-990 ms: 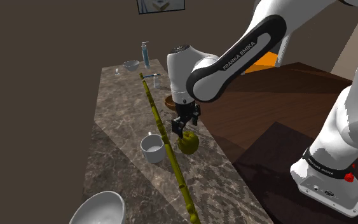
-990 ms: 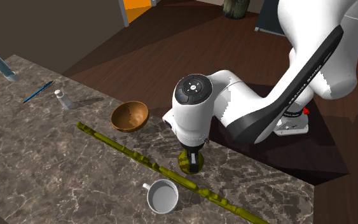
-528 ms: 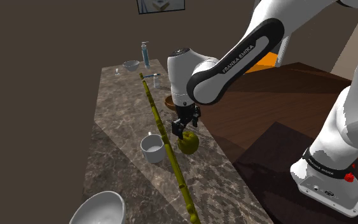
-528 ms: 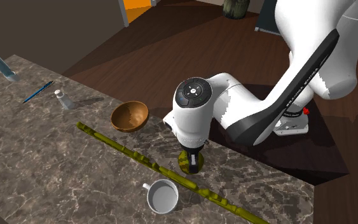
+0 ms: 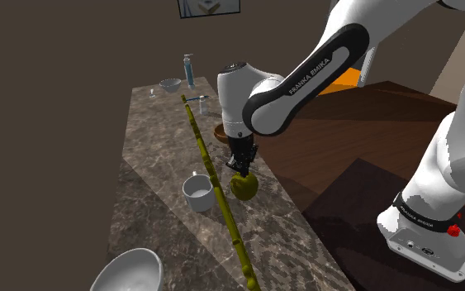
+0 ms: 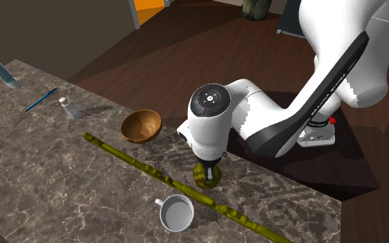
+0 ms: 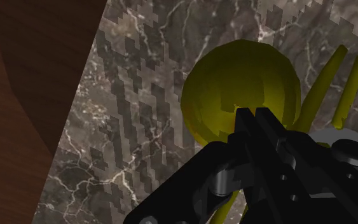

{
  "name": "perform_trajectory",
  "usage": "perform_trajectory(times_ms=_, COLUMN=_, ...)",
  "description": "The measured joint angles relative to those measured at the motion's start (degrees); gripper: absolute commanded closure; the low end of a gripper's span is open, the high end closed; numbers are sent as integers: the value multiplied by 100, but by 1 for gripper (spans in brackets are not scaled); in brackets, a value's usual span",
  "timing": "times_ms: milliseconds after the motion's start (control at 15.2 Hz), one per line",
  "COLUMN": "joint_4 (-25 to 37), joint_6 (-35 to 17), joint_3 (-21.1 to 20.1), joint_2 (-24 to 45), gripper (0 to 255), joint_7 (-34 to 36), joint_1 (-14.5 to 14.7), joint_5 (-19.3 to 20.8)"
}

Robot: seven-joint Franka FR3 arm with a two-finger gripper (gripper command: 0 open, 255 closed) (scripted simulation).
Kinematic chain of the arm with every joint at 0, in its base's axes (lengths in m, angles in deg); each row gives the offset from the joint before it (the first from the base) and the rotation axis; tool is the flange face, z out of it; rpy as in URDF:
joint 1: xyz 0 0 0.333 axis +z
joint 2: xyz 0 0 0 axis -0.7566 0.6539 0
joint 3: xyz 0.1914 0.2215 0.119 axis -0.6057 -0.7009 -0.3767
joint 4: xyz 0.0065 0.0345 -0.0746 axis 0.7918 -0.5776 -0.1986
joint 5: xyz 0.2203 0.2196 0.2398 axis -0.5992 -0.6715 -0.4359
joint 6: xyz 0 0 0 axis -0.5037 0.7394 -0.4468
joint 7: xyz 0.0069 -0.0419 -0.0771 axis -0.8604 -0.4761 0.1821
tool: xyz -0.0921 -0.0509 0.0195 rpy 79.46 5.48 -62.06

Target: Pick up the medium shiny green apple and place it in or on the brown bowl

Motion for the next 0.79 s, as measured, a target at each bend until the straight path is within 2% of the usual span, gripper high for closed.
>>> perform_trajectory(times_ms=264, joint_4=6, joint_6=34, joint_3=-1, joint_2=-25, gripper=255, joint_7=-14, joint_1=-4, joint_5=-15)
perform_trajectory(times_ms=792, joint_4=196, joint_6=577, joint_3=-19, joint_2=-408, gripper=255, joint_7=-159, joint_1=-30, joint_5=-212)
